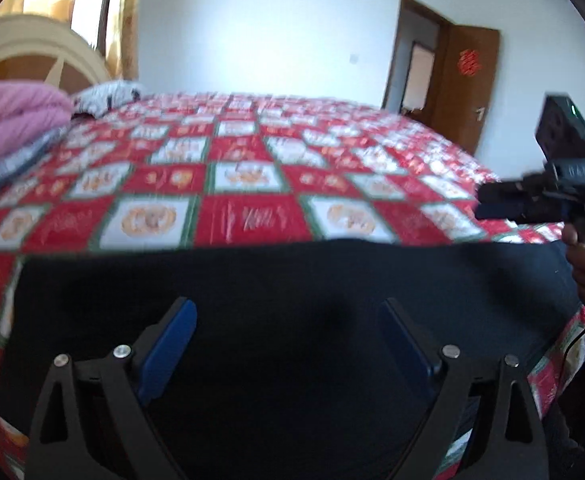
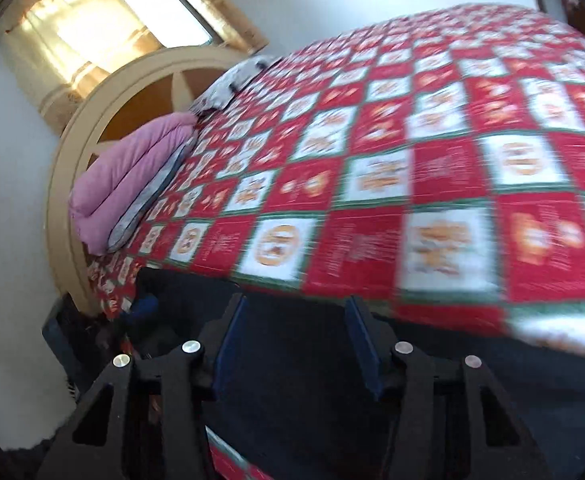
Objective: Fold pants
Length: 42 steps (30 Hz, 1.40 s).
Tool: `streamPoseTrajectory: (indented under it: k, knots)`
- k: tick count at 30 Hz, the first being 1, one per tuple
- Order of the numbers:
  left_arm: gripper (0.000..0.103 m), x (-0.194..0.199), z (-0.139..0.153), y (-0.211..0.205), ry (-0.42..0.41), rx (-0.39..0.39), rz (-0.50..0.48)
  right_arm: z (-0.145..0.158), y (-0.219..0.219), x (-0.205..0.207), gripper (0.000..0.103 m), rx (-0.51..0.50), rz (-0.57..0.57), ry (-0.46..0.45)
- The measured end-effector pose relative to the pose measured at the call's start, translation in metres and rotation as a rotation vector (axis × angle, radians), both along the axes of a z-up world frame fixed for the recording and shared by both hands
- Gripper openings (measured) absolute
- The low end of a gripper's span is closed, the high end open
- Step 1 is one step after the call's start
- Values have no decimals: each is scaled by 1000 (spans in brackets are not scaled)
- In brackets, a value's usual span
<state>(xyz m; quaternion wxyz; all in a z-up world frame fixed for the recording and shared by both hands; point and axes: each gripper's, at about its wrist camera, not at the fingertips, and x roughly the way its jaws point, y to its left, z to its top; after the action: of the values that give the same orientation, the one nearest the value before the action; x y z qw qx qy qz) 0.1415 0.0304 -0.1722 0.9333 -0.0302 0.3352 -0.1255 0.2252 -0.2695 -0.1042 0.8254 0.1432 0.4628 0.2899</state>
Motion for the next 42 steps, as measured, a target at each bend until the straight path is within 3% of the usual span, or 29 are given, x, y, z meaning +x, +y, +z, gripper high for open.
streamPoseTrajectory:
  k: [5, 9, 14, 21, 25, 29, 33, 37, 42]
  knots:
    - [97, -3, -11, -8, -6, 81, 13, -33, 52, 29, 52, 60, 111, 115]
    - [102, -7, -15, -9, -42, 78, 5, -52, 74, 25, 52, 53, 201, 171]
    - [103, -11, -20, -10, -100, 71, 3, -44, 78, 2, 52, 84, 328, 149]
    - [103, -13, -22, -8, -133, 51, -4, -40, 100, -28, 52, 0, 510, 66]
    - [103, -14, -23, -9, -139, 50, -3, -43, 99, -17, 52, 30, 489, 96]
    - [103, -15, -24, -7, -149, 38, -5, -36, 87, 19, 52, 149, 361, 145]
    - [103, -16, -24, -6, -157, 28, -9, -47, 75, 66, 52, 231, 215, 286]
    - [103, -19, -25, -3, -173, 0, -18, -68, 82, 85, 46, 252, 236, 442]
    - [103, -20, -25, -4, -182, -7, -19, -70, 95, 67, 43, 297, 350, 479]
